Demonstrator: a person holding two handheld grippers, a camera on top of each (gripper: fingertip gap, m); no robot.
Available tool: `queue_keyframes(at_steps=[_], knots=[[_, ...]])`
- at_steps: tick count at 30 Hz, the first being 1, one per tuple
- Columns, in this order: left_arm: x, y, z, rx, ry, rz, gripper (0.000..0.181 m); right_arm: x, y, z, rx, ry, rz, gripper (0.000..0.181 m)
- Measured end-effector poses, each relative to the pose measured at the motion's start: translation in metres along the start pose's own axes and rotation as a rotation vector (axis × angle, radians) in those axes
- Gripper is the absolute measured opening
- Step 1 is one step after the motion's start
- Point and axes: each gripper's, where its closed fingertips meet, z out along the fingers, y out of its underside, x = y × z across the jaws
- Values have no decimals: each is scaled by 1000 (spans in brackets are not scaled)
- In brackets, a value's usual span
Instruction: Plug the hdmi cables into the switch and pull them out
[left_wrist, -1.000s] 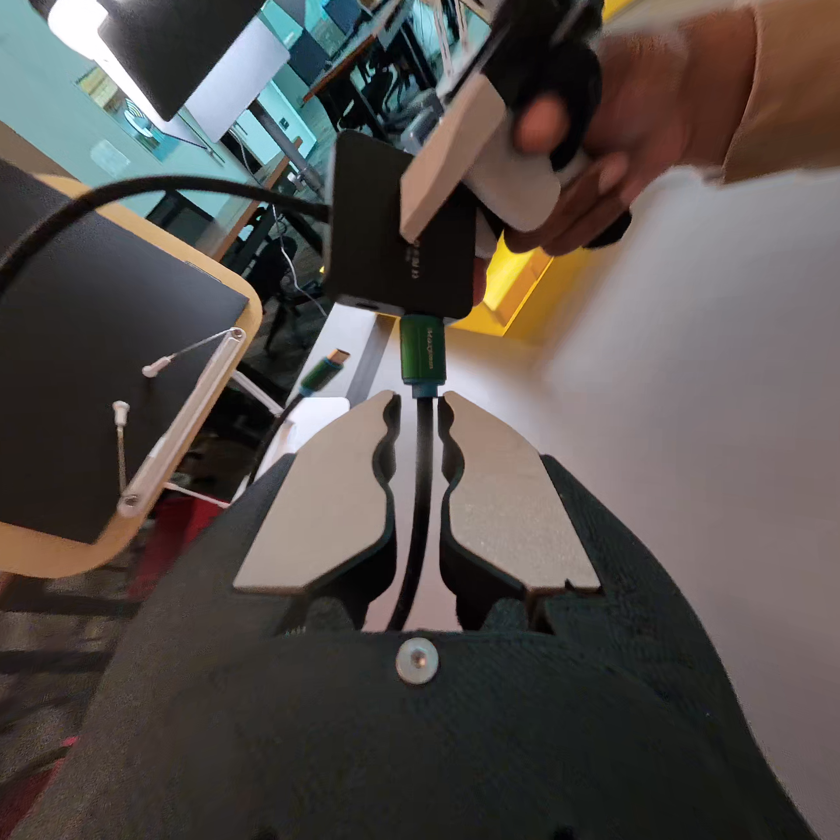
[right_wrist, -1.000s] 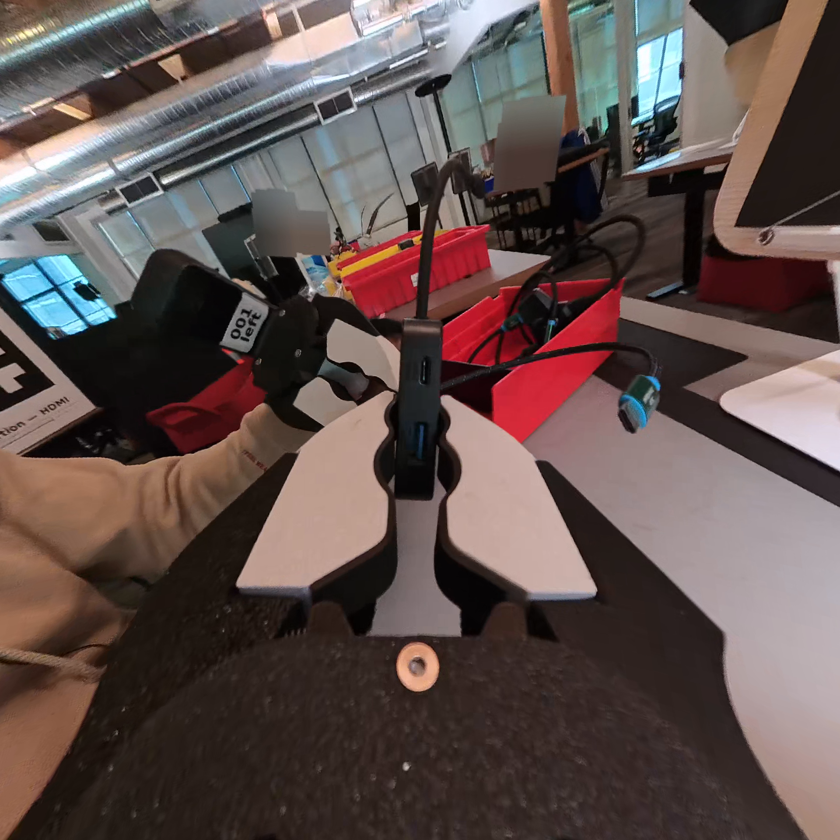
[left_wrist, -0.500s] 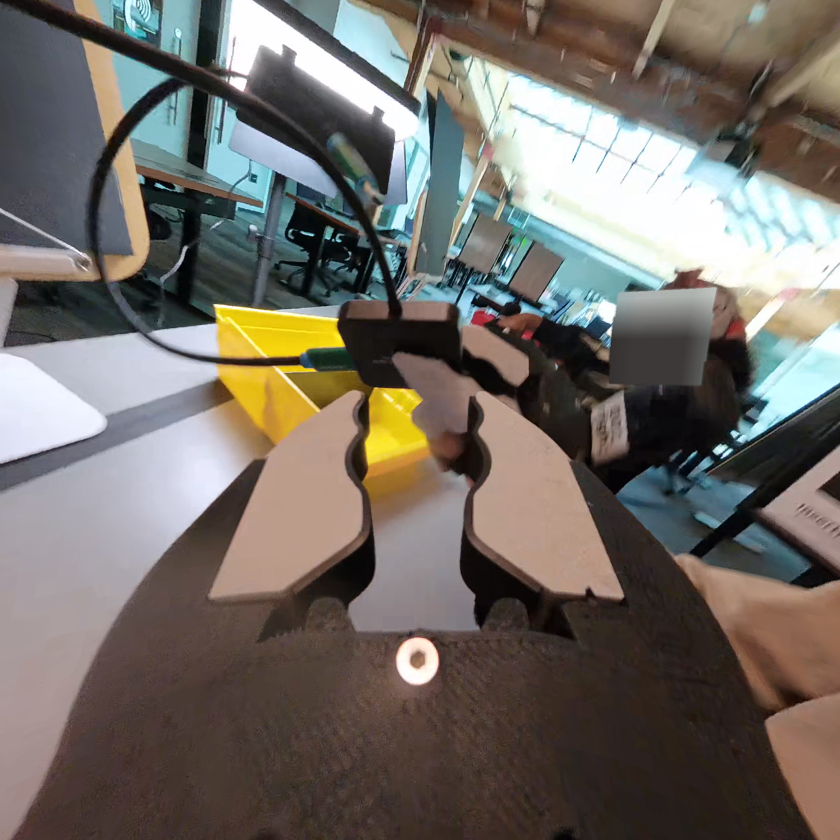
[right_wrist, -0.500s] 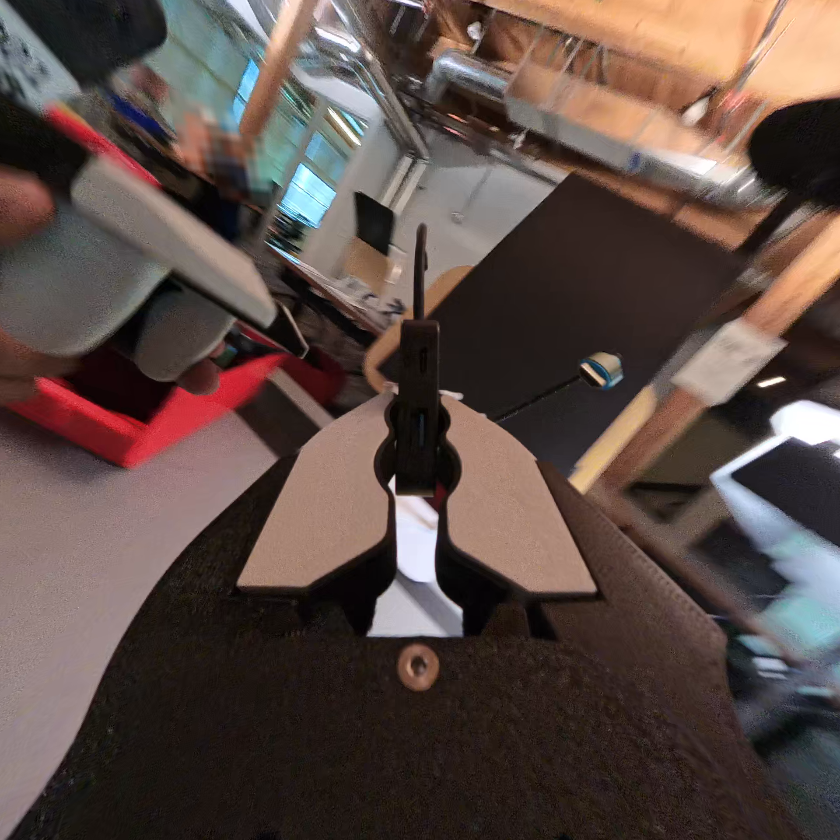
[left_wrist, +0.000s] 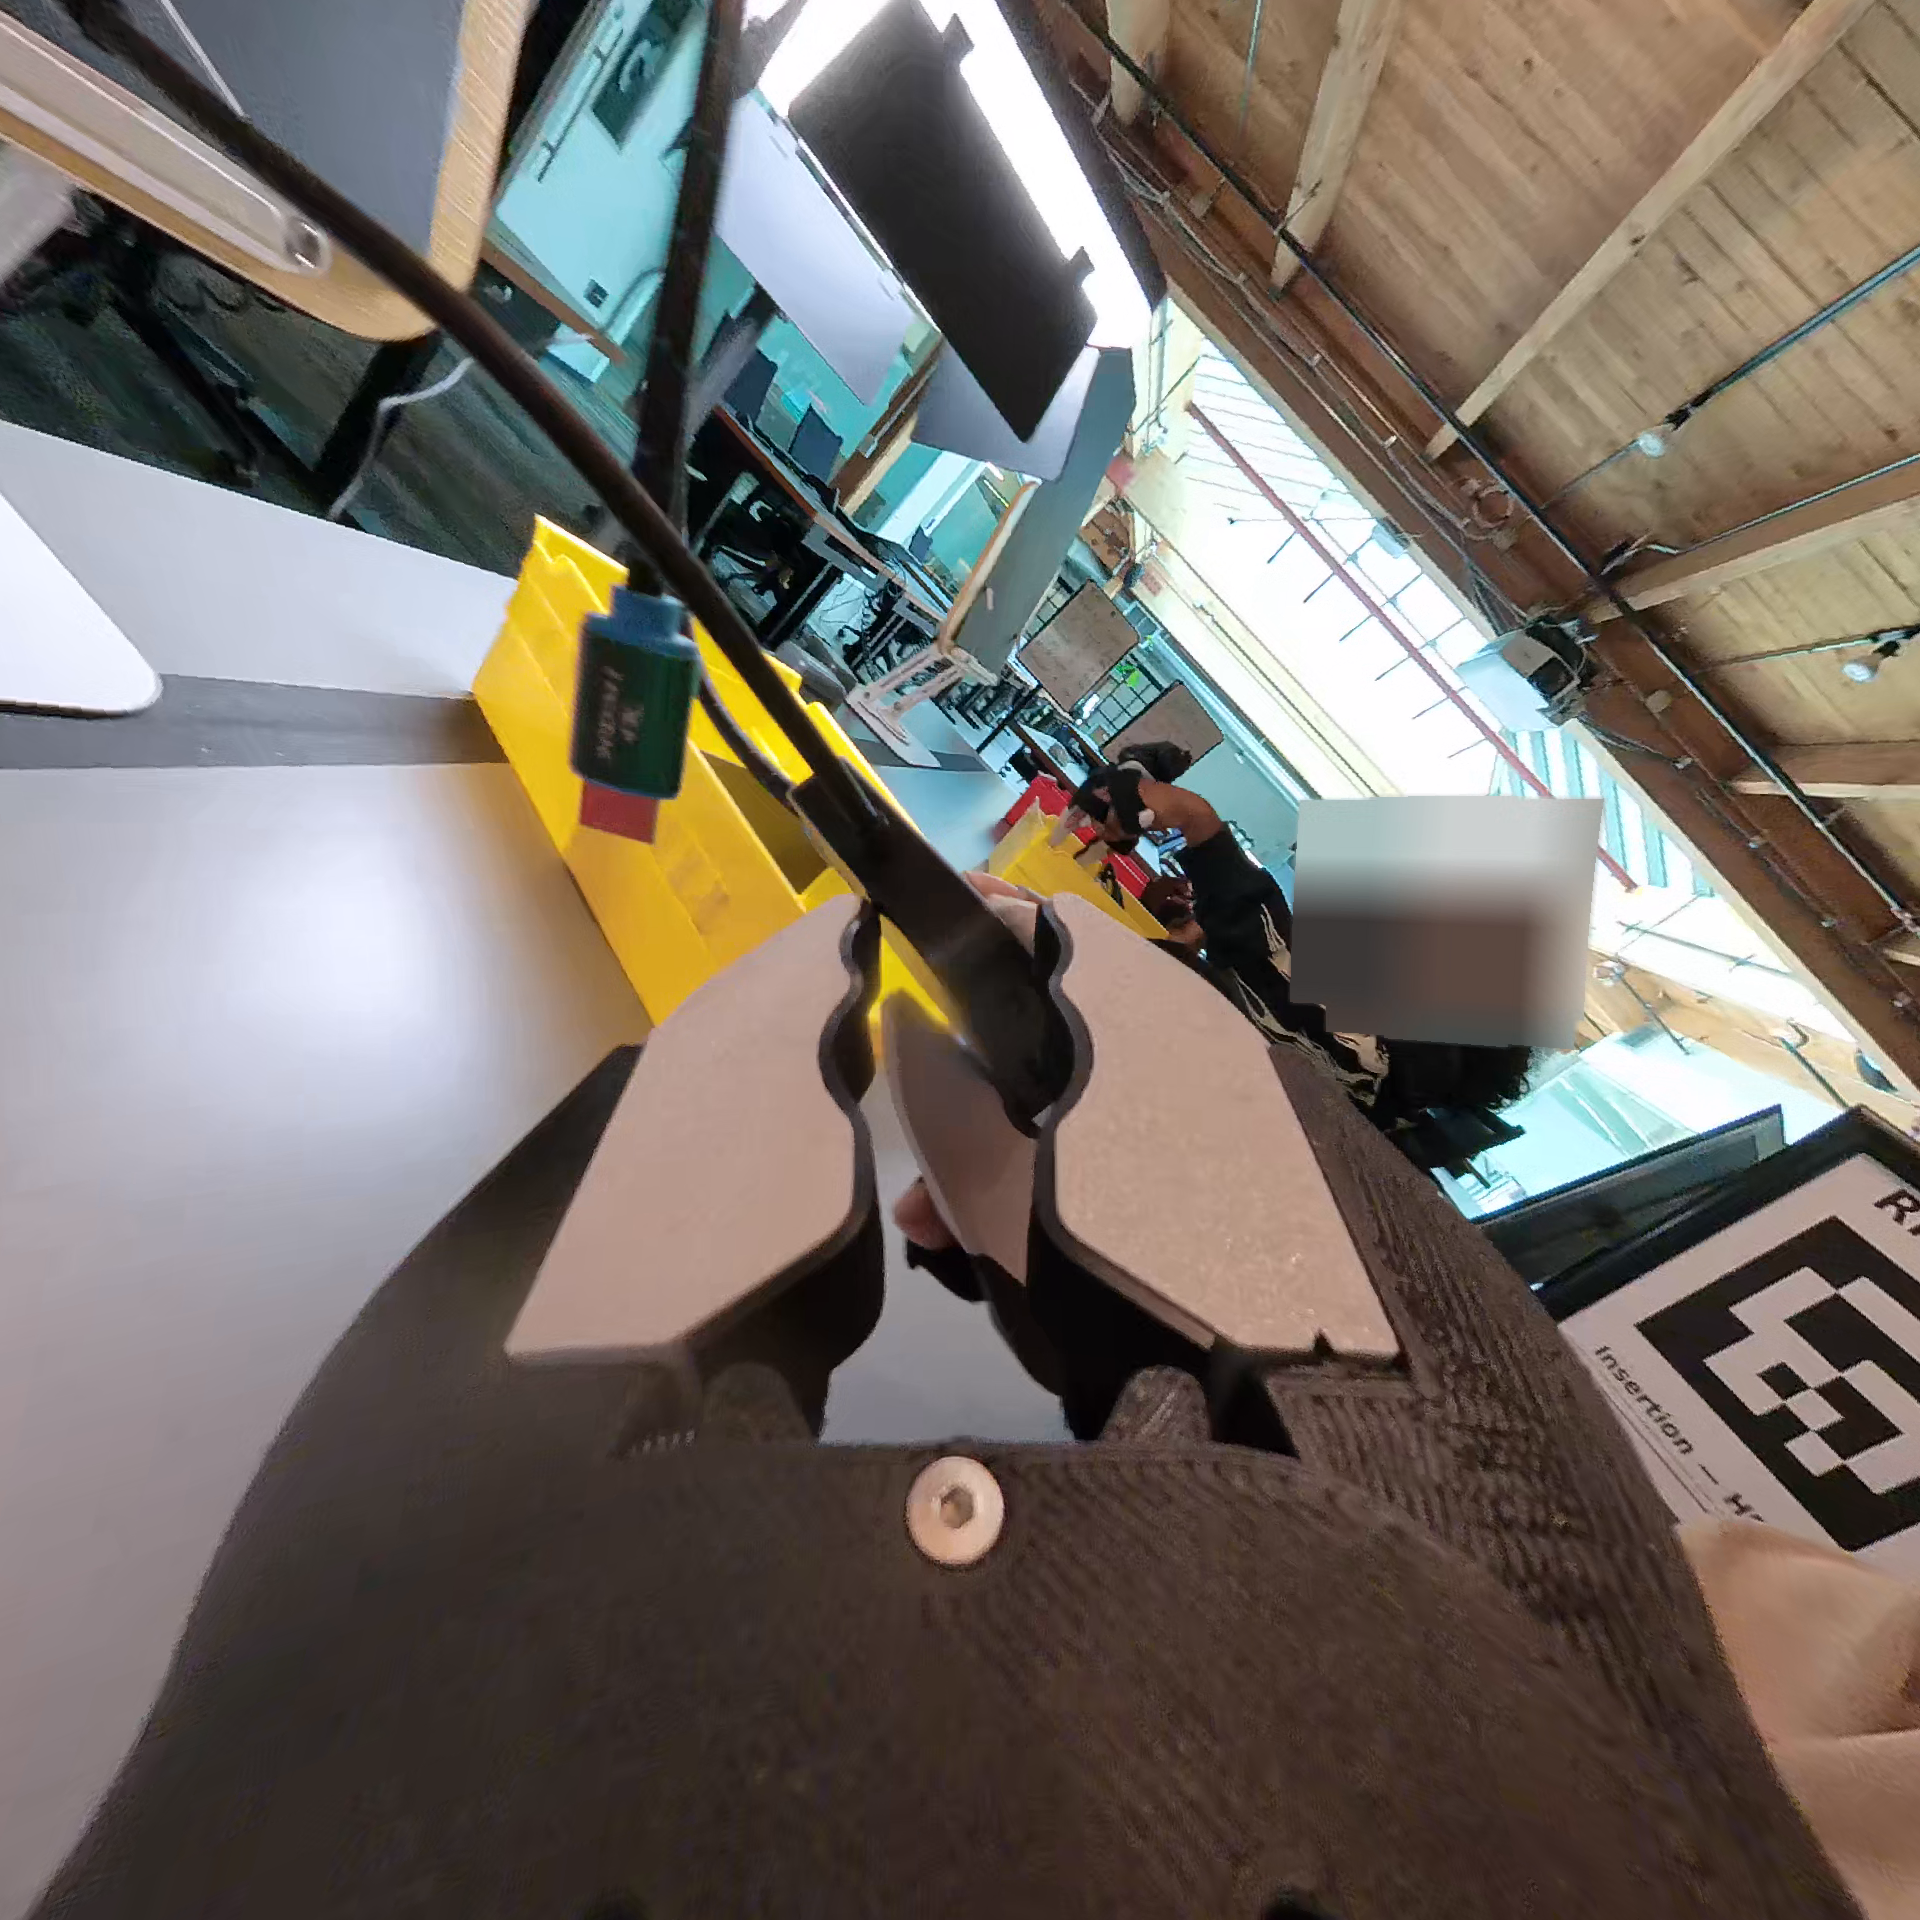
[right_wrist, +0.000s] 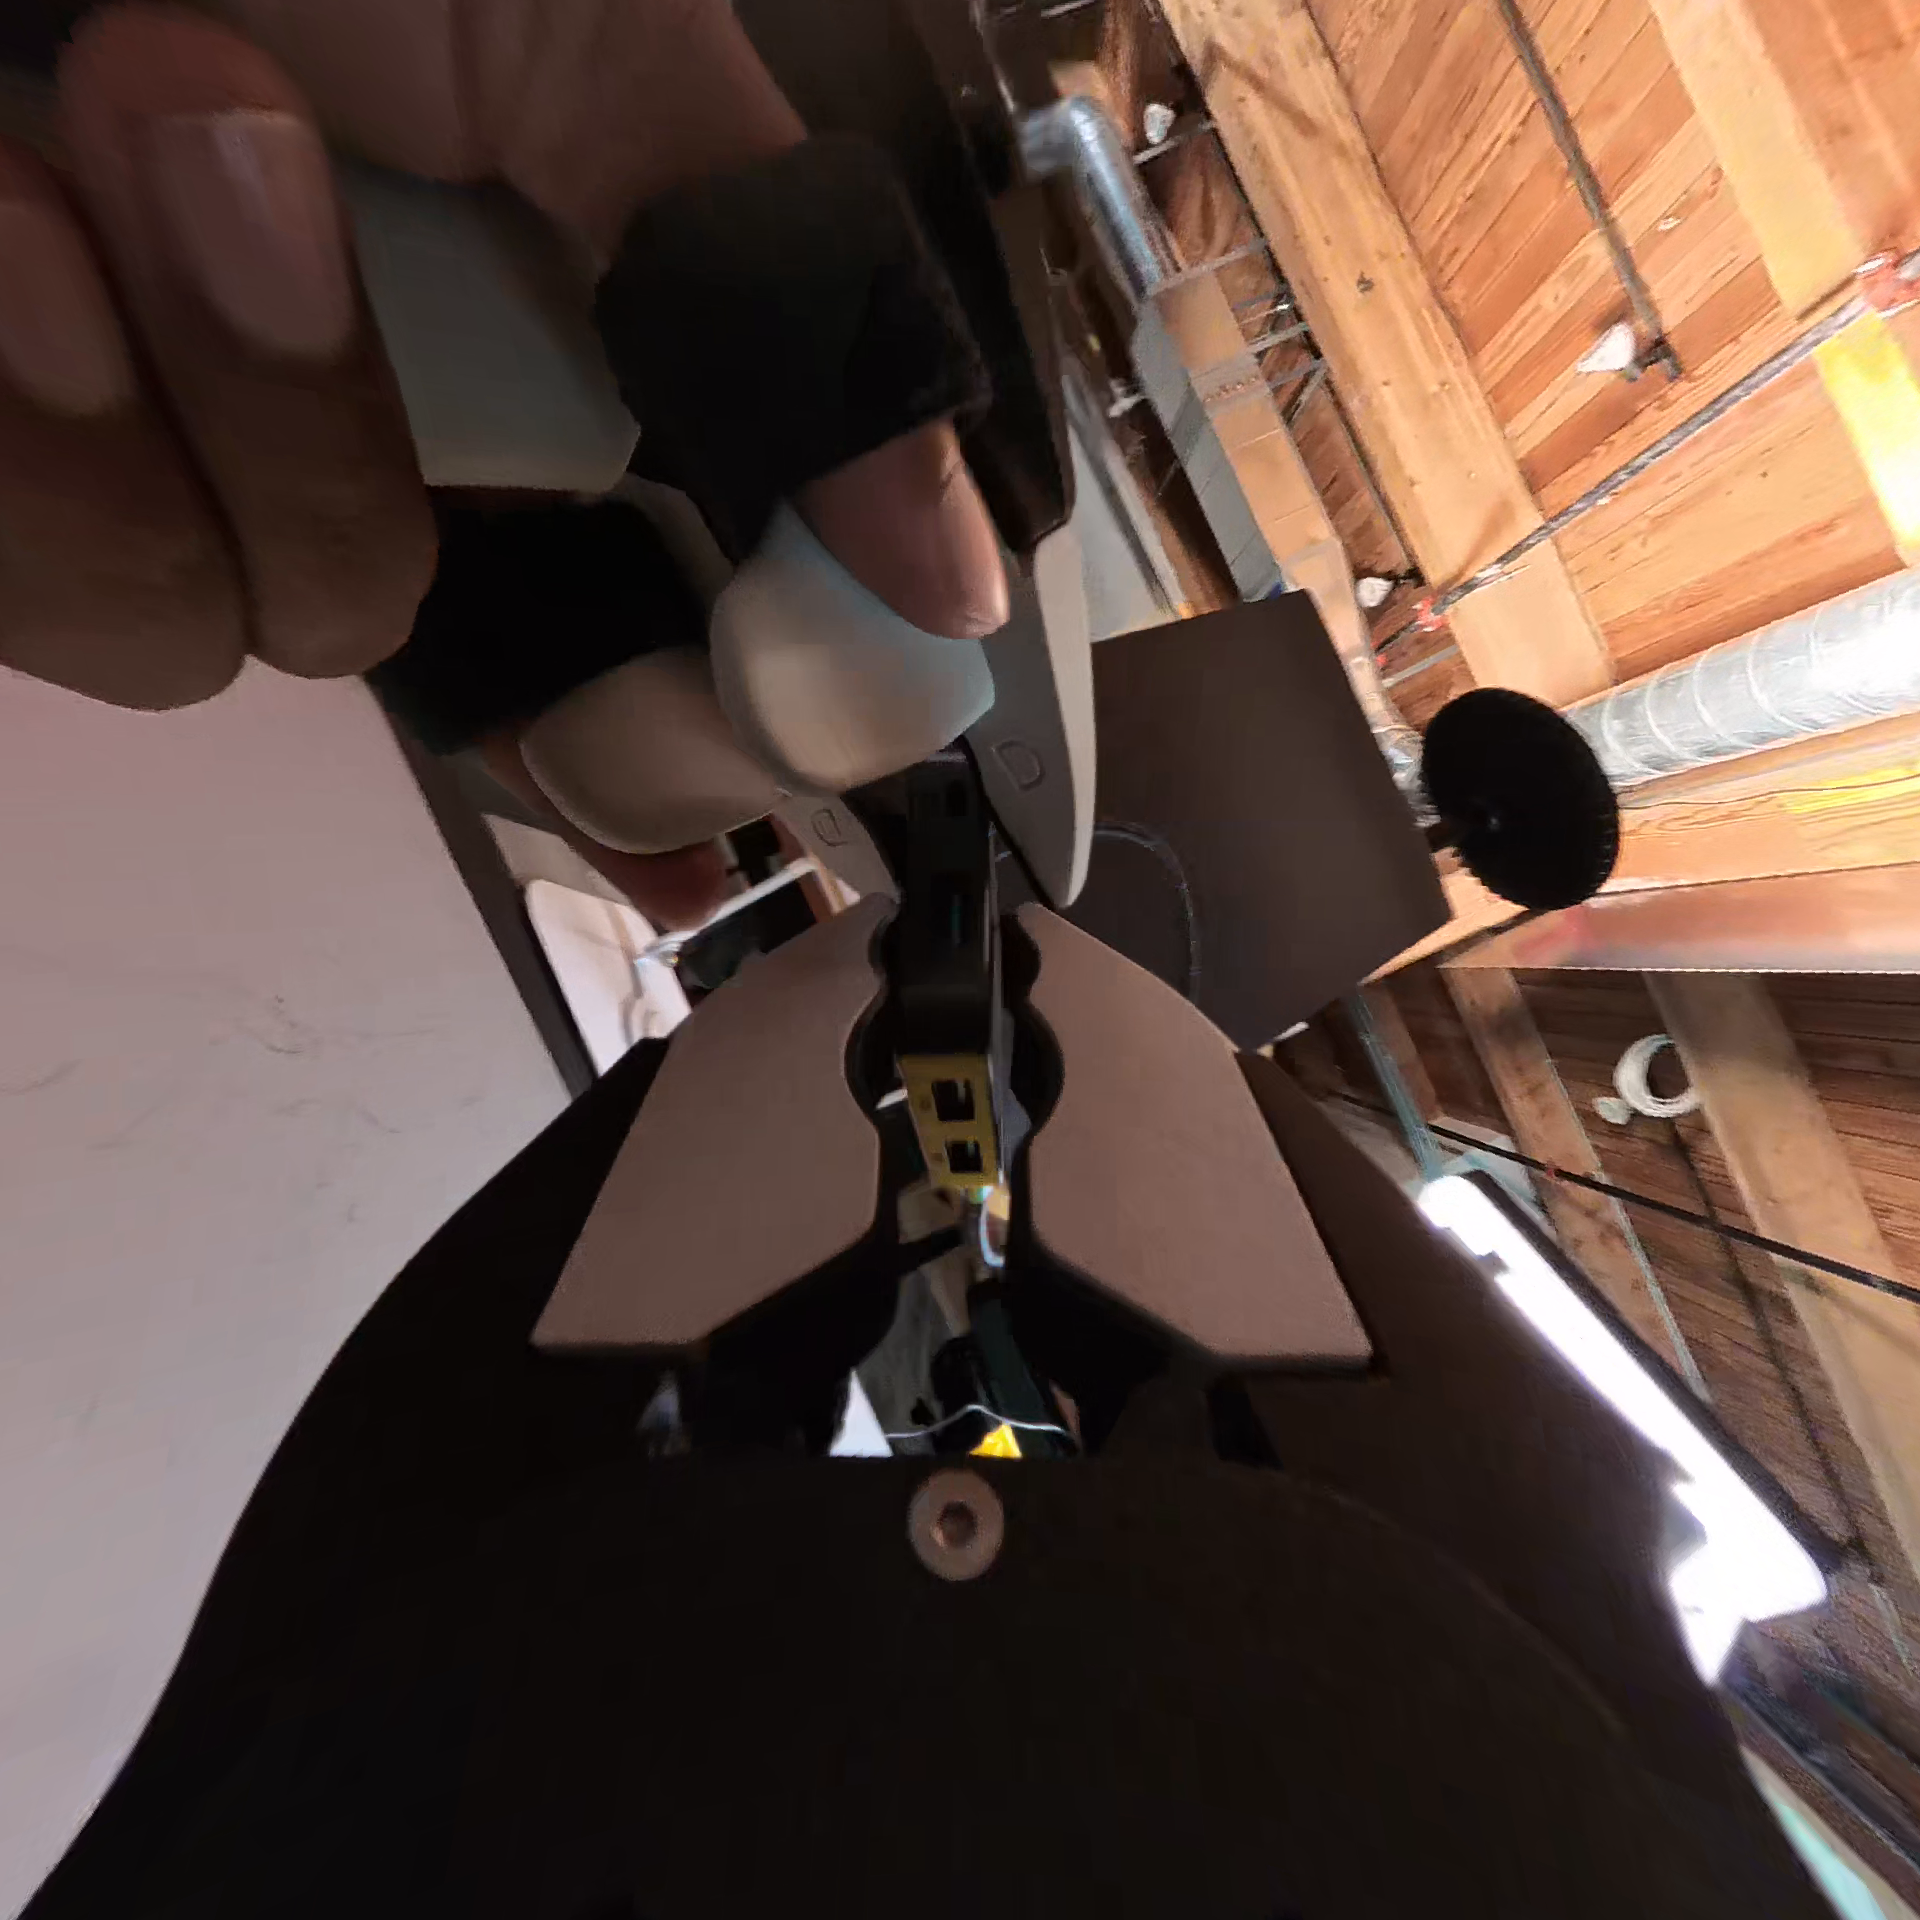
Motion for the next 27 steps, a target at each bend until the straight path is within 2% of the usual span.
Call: queue_keyframes(at_steps=[3,6,10,12,14,18,23,25,27], knots=[[-10,-16,-14,32,11,63,27,-11,2,3,-21,-127,60,30],[-9,-36,-34,47,47,135,22,-15,4,3,-18,-264,272,30],[1,-53,-54,61,61,264,15,-16,12,0,6,-501,785,31],[11,-56,-57,60,83,293,14,-11,9,-4,63,-616,1054,32],[15,-54,-53,52,61,313,14,-8,8,-8,106,-691,1230,33],[23,-45,-43,19,43,335,14,-4,3,-11,182,-760,1415,39],[43,-35,-36,-10,130,340,15,10,-8,-15,317,-810,1607,40],[47,-30,-33,-12,170,330,15,17,-18,-21,399,-850,1657,35],[52,-30,-32,-2,218,297,15,24,-22,-25,459,-852,1655,21]])
